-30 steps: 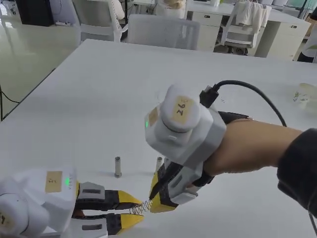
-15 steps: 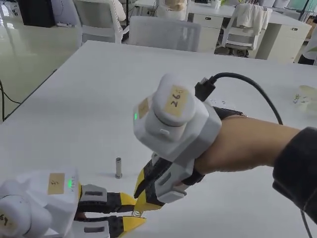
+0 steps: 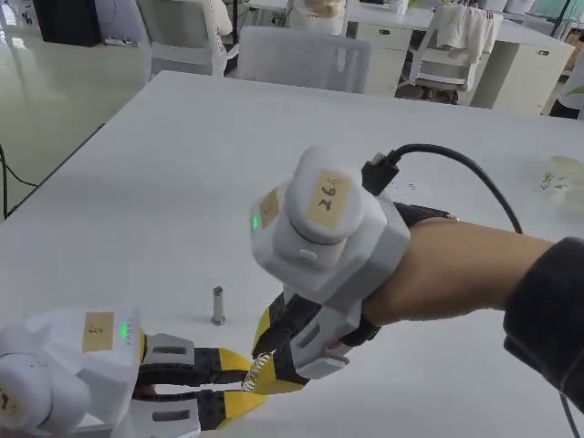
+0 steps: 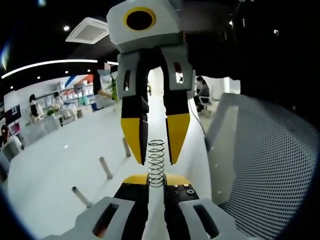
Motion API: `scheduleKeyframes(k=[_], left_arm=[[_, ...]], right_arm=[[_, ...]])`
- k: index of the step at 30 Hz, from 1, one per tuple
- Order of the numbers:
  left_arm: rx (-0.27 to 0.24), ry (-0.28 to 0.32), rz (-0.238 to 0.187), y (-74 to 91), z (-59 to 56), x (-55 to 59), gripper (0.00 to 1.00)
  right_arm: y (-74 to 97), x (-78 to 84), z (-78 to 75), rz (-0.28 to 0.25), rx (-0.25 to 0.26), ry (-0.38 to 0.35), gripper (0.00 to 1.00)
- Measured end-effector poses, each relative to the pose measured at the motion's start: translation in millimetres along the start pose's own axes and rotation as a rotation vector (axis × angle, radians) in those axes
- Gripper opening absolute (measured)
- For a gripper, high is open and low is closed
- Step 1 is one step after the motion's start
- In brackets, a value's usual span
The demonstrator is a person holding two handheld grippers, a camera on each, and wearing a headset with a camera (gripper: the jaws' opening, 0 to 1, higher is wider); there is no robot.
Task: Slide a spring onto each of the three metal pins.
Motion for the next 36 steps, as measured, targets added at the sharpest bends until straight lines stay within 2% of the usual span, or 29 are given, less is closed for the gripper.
scheduleKeyframes(k=[7, 13, 21, 27, 36], left_arm=[[-0.005, 0.008, -0.021, -0.4, 1.5, -4.8, 0.02], [-0.005, 0.014, -0.022, -0.7, 1.6, -5.9, 0.02], [0.004, 0.011, -0.003, -1.8, 0.1, -4.4, 0.02], [0.000, 0.025, -0.017, -1.7, 1.8, -4.6, 0.03], [-0.016, 0.052, -0.020, -0.8, 3.7, -1.9, 0.14]], right_arm=[[-1.5, 0.9, -1.9, -0.005, -0.001, -0.009, 0.11], [-2.2, 1.6, -3.3, 0.009, 0.005, -0.010, 0.09], [-4.6, 3.5, -2.7, 0.034, 0.000, -0.022, 0.08], [-2.9, 2.3, -4.5, 0.031, 0.007, -0.023, 0.08], [-1.7, 1.2, -7.7, 0.034, 0.017, -0.021, 0.08]])
Point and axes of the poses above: the centre of the closed fingertips' face, and the gripper's own axes: y roughly backward along the fingers, z roughly to its left, x roughly out of its underside, the point moved 8 cm from there along y, roughly backward along the fingers, and after that the axes turned 3 degrees about -y, right-handed, at the moved point
